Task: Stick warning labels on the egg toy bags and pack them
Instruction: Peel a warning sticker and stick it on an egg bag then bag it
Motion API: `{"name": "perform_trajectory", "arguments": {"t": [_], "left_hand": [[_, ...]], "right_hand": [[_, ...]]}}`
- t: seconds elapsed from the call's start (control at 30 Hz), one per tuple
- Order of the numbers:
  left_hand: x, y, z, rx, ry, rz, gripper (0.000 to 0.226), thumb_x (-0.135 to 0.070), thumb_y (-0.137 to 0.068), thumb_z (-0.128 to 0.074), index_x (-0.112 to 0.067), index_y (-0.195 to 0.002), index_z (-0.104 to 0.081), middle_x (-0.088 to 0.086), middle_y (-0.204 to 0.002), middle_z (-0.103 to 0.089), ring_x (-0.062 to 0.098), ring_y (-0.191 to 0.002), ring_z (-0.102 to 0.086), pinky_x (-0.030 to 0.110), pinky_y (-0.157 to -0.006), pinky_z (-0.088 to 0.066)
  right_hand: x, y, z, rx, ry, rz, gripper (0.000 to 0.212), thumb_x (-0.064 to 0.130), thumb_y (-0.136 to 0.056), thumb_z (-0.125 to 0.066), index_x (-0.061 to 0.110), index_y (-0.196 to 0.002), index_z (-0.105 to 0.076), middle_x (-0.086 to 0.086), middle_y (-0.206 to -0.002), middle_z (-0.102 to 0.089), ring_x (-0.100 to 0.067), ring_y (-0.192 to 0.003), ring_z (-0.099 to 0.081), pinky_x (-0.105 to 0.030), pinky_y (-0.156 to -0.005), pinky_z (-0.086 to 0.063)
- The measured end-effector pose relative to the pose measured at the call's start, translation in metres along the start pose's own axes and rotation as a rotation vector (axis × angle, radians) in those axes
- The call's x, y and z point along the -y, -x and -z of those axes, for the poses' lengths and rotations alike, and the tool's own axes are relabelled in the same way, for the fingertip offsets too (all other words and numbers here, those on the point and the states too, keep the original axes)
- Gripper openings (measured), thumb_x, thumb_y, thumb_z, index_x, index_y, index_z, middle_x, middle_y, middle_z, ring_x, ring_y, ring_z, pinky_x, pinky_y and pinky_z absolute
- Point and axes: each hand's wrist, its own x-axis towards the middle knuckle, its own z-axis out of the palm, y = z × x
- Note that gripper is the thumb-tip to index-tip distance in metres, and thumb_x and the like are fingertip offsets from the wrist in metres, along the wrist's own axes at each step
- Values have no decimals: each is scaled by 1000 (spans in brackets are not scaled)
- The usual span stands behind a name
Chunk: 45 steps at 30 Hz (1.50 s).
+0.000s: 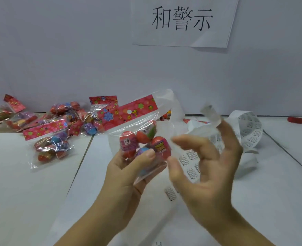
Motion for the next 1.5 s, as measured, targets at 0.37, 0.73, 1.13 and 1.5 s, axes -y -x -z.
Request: {"name": "perform_trajectory", "arguments": {"t": [0.37,0.73,1.13,1.5], "left_hand": [[-6,-4,3,-12,-132,-72,62,-20,-42,-86,-6,-101,-71,16,-98,-75,30,-88,-74,28,-69,-59],[-11,-5,4,-4,-199,-137,47,-12,-45,-91,-26,-88,-78,12,-94,-77,27,-85,-75,27,-67,-59],[-9,-2,3,-45,-315,-150,64,-23,-49,-91,-18,-109,-69,8,-101,-76,29,-97,-72,44,-87,-55],[-6,-1,1,-78,-274,-130,76,-28,-41,-95,-19,-112,-67,8,-102,-75,31,-98,-71,36,-82,-58]], "right_hand": [[6,-17,4,16,-372,-548,94,18,-56,-79,47,-129,-29,-5,-83,-75,-14,-74,-72,-18,-68,-54],[0,-23,17,-19,-430,-643,54,25,-70,-72,28,-119,-51,-3,-79,-72,-14,-69,-66,-24,-63,-52],[10,-22,12,195,-359,-760,16,35,-66,-72,23,-77,-75,-8,-66,-70,-24,-55,-68,-23,-39,-46],[11,-19,7,123,-329,-725,25,43,-57,-72,27,-76,-76,-5,-63,-70,-21,-57,-69,-25,-50,-53]]}}
